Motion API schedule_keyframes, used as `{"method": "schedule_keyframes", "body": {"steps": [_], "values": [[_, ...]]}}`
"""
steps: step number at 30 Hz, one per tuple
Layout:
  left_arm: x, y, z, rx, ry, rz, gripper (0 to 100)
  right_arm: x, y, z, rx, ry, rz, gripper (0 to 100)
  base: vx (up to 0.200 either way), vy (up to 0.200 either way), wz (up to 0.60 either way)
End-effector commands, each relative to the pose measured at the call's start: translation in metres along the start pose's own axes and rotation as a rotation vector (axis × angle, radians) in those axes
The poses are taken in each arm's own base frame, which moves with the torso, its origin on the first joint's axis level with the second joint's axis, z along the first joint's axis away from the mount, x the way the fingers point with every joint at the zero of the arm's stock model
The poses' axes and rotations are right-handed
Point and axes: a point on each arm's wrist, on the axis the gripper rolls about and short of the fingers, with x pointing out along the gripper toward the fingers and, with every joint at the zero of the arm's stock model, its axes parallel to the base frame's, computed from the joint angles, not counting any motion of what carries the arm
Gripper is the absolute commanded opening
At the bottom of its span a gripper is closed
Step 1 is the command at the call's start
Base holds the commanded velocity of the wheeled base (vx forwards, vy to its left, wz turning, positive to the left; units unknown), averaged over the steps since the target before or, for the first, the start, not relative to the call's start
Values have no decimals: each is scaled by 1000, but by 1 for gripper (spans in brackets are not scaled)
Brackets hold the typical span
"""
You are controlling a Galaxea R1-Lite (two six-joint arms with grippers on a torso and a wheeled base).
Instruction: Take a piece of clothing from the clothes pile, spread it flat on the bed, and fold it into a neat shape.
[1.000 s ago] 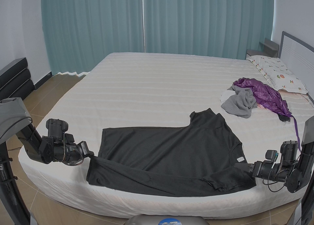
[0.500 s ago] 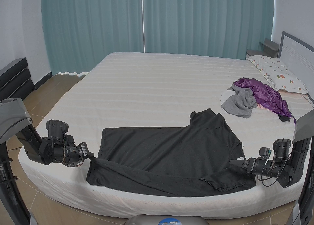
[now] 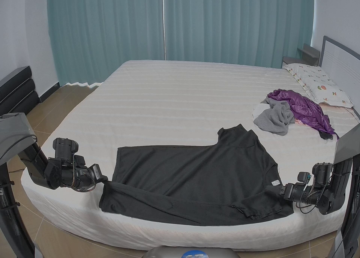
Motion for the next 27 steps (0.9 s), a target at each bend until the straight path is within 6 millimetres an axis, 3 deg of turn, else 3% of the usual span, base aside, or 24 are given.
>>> {"method": "schedule_keyframes", "body": {"steps": [1, 3, 4, 12, 19, 27], "values": [[0, 1, 0, -2, -1, 1, 0, 0, -4, -5, 14, 18, -8, 100, 0, 0, 0], [0, 0, 0, -1, 0, 1, 0, 0, -4, -5, 5, 20, -7, 100, 0, 0, 0], [0, 0, 0, -1, 0, 1, 0, 0, -3, -6, 4, 22, -6, 0, 0, 0, 0], [-2, 0, 0, -1, -3, 0, 0, -4, -3, -9, 9, 28, 2, 0, 0, 0, 0], [-10, -3, -2, 2, -9, -3, 0, -24, -2, -12, 30, -2, 38, 0, 0, 0, 0], [-23, -7, -3, 2, -13, -4, 0, -53, 2, -3, 40, -53, 84, 0, 0, 0, 0]]}}
